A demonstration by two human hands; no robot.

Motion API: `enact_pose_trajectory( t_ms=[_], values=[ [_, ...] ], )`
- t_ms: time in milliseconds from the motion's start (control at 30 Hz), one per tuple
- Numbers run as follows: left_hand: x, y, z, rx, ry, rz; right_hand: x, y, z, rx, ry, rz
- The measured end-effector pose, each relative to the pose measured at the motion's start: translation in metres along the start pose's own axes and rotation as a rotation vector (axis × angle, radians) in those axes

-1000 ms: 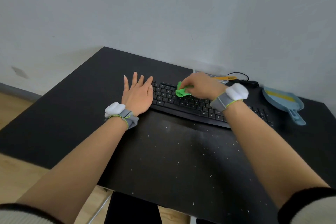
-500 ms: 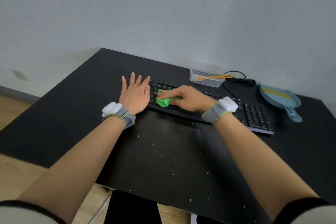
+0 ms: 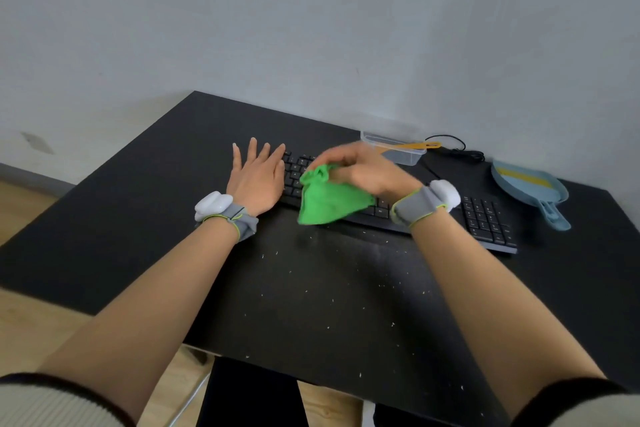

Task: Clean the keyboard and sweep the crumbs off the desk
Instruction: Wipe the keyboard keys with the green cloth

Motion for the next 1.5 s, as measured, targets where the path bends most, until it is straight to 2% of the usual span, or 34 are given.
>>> enact_pose_trajectory(
  t_ms=[67,133,200,267,300,333,400,467,567,633,700,767,833,967,1133,1233,1300,1400,1433,1500],
  values=[
    [0.0,0.0,0.001,-0.007,0.005,0.001,-0.011,-0.001,0.001,-0.016,-0.191,0.005],
    [0.0,-0.002,0.003,-0.02,0.011,-0.005,-0.003,-0.005,0.006,-0.01,-0.291,-0.112],
    [0.001,-0.002,0.003,-0.023,0.014,-0.008,0.017,-0.012,0.009,-0.003,-0.271,-0.257],
    [0.001,-0.002,0.003,-0.025,0.02,-0.012,0.025,-0.013,0.007,0.008,-0.155,-0.368],
    [0.001,-0.001,0.003,-0.022,0.019,-0.014,0.022,-0.012,0.005,0.009,-0.128,-0.33],
    [0.001,-0.001,0.003,-0.016,0.012,-0.014,0.015,-0.01,0.004,0.009,-0.145,-0.193],
    [0.002,-0.001,0.002,-0.007,0.004,-0.011,-0.005,-0.006,0.003,0.032,-0.33,0.128],
    [0.001,-0.001,0.002,-0.018,0.011,-0.015,-0.026,-0.006,0.007,0.089,-0.506,0.273],
    [0.0,-0.002,0.002,-0.019,0.022,-0.016,-0.037,-0.014,0.015,0.148,-0.567,0.296],
    [0.0,-0.002,0.002,-0.022,0.02,-0.014,-0.034,-0.02,0.019,0.168,-0.574,0.196],
    [0.001,-0.002,0.002,-0.022,0.016,-0.009,-0.028,-0.025,0.021,0.158,-0.546,-0.022],
    [0.001,-0.003,0.002,-0.02,0.014,-0.007,-0.017,-0.028,0.02,0.169,-0.421,-0.186],
    [0.002,-0.002,0.002,-0.018,0.009,-0.007,-0.009,-0.029,0.019,0.22,-0.316,-0.234],
    [0.003,-0.002,0.002,-0.014,0.001,-0.015,0.001,-0.032,0.018,0.165,-0.284,-0.37],
    [0.003,-0.002,0.002,-0.013,0.001,-0.024,0.02,-0.03,0.014,0.073,-0.119,-0.378],
    [0.003,-0.003,0.002,-0.015,-0.008,-0.029,-0.005,-0.018,0.003,0.057,0.034,-0.101],
    [0.003,-0.002,0.002,-0.018,0.0,-0.032,-0.018,-0.023,0.004,0.076,-0.133,0.017],
    [0.004,-0.002,0.002,-0.017,0.003,-0.037,-0.016,-0.043,0.014,0.237,-0.501,-0.143],
    [0.004,-0.002,0.002,-0.016,0.002,-0.038,-0.009,-0.046,0.016,0.279,-0.545,-0.18],
    [0.003,-0.002,0.003,-0.017,-0.001,-0.039,0.007,-0.051,0.017,0.284,-0.528,-0.185]
  ],
)
Point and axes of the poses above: each hand's wrist, its own z-axis towards the middle knuckle, its own x-axis out of the palm, y = z × x, the point moved 1 cm from there along z, towards the middle knuckle, and after that the axes turned 15 degrees about -z, right-handed, at the moved point
